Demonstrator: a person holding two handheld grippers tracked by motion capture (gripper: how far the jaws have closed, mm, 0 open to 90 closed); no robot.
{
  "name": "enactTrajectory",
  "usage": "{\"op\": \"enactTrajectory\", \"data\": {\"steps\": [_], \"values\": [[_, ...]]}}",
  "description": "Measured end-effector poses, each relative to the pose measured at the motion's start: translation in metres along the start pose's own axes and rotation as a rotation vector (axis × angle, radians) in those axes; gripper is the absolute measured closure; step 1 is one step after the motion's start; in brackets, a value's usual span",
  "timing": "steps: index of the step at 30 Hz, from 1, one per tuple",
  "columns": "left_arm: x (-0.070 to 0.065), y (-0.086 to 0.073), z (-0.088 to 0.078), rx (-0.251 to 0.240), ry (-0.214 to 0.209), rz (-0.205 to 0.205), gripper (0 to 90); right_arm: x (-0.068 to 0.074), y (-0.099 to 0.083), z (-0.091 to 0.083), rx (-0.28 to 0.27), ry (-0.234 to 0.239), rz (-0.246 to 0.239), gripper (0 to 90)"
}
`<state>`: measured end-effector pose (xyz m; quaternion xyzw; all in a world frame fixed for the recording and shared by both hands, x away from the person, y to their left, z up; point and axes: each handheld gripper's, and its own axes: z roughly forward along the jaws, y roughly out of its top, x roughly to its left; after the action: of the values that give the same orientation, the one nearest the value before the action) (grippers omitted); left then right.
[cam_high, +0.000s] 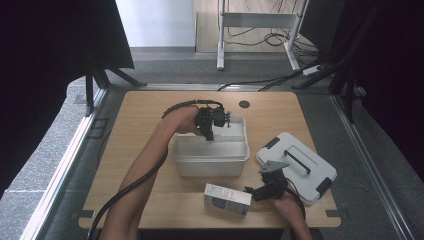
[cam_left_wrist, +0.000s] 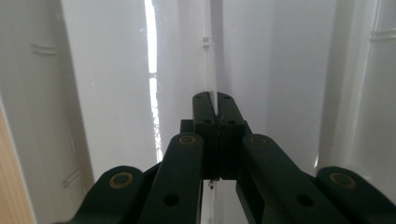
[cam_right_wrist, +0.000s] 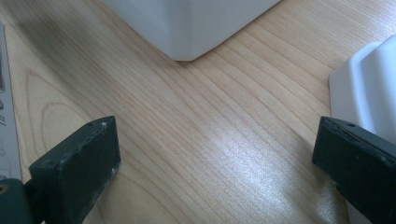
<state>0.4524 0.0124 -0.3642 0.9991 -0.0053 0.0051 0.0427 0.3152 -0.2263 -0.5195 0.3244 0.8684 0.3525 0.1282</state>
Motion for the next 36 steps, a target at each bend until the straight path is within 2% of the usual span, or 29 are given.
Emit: {"op": "enactTrajectory", "data": {"steps": [11, 18, 25, 29, 36], "values": [[-0.004, 0.002, -0.014, -0.005, 0.031, 0.005, 89.3, 0.0, 0.0, 0.0, -0.001, -0.002, -0.001, 0.2], [-0.007, -0.002, -0.037, -0.074, 0.033, -0.025, 89.2, 0.0, 0.0, 0.0, -0.002, 0.0, -0.001, 0.2], [-0.01, -0.01, -0.048, -0.074, 0.05, -0.097, 89.1, 0.0, 0.0, 0.0, -0.002, 0.001, 0.001, 0.2], [-0.008, -0.021, -0.049, -0.072, 0.041, -0.161, 89.0, 0.0, 0.0, 0.0, -0.002, 0.0, 0.0, 0.2], [-0.003, -0.045, -0.049, -0.053, 0.062, -0.282, 89.0, 0.0, 0.0, 0.0, -0.002, 0.001, -0.002, 0.3]]}}
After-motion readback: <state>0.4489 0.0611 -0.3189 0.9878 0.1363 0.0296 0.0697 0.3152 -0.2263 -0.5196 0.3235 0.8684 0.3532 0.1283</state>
